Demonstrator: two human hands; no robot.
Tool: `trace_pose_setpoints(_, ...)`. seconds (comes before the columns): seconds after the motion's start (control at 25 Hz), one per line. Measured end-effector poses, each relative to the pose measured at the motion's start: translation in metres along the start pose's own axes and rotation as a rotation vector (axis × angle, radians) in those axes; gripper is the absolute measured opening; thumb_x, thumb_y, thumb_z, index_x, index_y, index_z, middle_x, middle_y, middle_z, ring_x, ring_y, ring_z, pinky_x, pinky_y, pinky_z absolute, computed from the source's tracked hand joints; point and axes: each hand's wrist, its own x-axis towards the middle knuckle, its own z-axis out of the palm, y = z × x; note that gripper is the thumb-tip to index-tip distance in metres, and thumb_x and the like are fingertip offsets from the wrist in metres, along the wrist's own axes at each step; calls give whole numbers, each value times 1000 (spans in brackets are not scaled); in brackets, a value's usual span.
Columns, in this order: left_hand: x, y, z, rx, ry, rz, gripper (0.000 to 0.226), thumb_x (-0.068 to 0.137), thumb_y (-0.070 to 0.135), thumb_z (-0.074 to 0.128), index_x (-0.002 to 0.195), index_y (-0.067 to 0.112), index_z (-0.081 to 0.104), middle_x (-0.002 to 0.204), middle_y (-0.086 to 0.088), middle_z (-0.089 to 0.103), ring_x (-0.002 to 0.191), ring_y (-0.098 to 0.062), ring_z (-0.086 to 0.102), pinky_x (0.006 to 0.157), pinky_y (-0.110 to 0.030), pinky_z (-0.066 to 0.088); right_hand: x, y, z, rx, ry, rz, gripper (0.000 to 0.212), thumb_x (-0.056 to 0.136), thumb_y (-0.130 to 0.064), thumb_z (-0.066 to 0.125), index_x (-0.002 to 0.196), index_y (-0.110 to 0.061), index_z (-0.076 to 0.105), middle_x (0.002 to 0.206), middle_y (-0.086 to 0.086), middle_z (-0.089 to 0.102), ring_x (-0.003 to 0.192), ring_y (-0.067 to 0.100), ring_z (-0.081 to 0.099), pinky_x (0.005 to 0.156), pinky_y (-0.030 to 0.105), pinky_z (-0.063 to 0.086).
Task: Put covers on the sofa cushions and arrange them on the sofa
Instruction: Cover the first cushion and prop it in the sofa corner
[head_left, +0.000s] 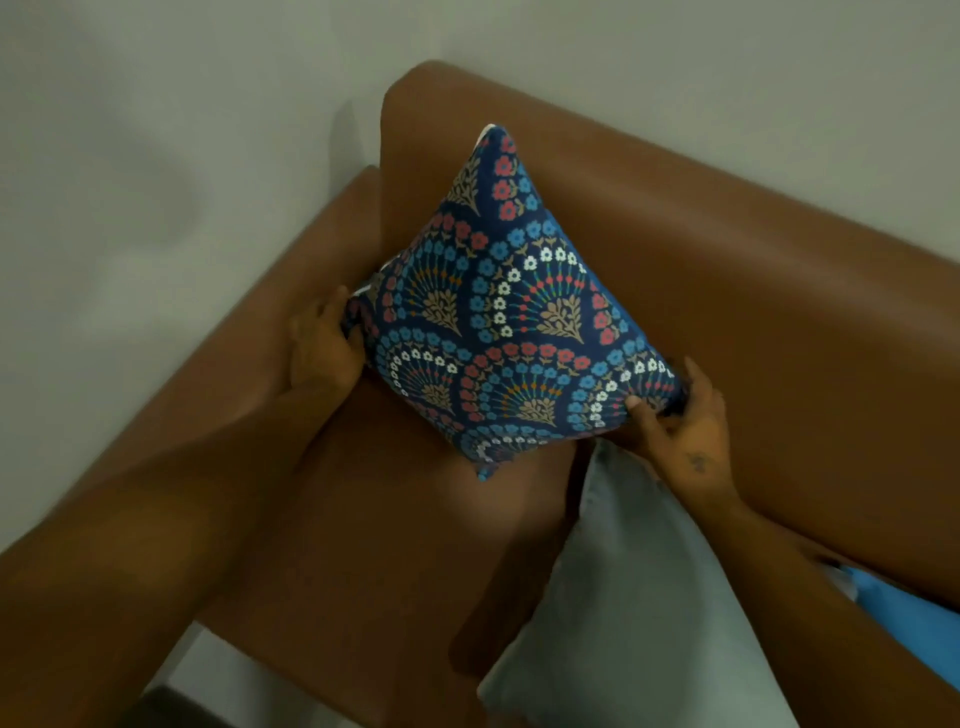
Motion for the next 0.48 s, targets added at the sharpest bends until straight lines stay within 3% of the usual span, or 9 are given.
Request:
trace_pose_setpoints(0.08, -37, -3, -1, 59, -1, -146, 59, 99, 28, 51, 153, 12, 33, 149, -25, 44, 136, -46, 37, 111, -56, 35, -29, 17, -26, -47, -18, 45, 87, 86, -33, 79, 156, -9, 32, 149, 20, 41, 139, 34, 43, 115, 38, 35)
trace_pose_setpoints(0.12, -66, -3, 1, 82, -22, -137, 60, 99, 33, 49, 153, 13, 31, 151, -25, 41, 137, -45, 34, 111, -60, 35, -46, 30, -41, -56, -10, 59, 88, 86, -32, 80, 156, -9, 31, 149, 20, 41, 139, 34, 43, 115, 39, 35)
trace_pose_setpoints(0.24, -193, 9, 6, 175, -252, 72, 69, 96, 50, 43, 153, 13, 29, 152, -24, 40, 137, -43, 36, 109, -59, 37, -99, 87, -96, -218, -28, 78, 85, 87, -29, 78, 154, -4, 33, 147, 27, 43, 138, 43, 43, 114, 47, 36)
trace_pose_setpoints(0.32, -281, 30, 20, 150, -467, 40, 82, 93, 64, 41, 154, 10, 29, 154, -22, 40, 137, -41, 40, 111, -54, 38, -136, 140, -133, -366, -171, 183, 83, 90, -34, 74, 153, -2, 32, 150, 28, 39, 137, 46, 41, 110, 54, 40)
trace_pose_setpoints(0.4, -346, 54, 39, 175, -649, 56, 103, 85, 82, 31, 155, 6, 24, 158, -23, 34, 143, -40, 35, 117, -51, 30, -158, 186, -164, -488, -309, 309, 81, 90, -31, 73, 154, -7, 30, 150, 26, 37, 130, 50, 45, 100, 59, 47)
trace_pose_setpoints(0.48, -390, 70, 63, 298, -748, 283, 122, 73, 94, 24, 156, 6, 11, 163, -22, 20, 149, -37, 22, 122, -49, 18, -167, 224, -188, -594, -438, 283, 87, 85, -18, 74, 157, -12, 26, 149, 24, 36, 130, 50, 45, 99, 61, 47)
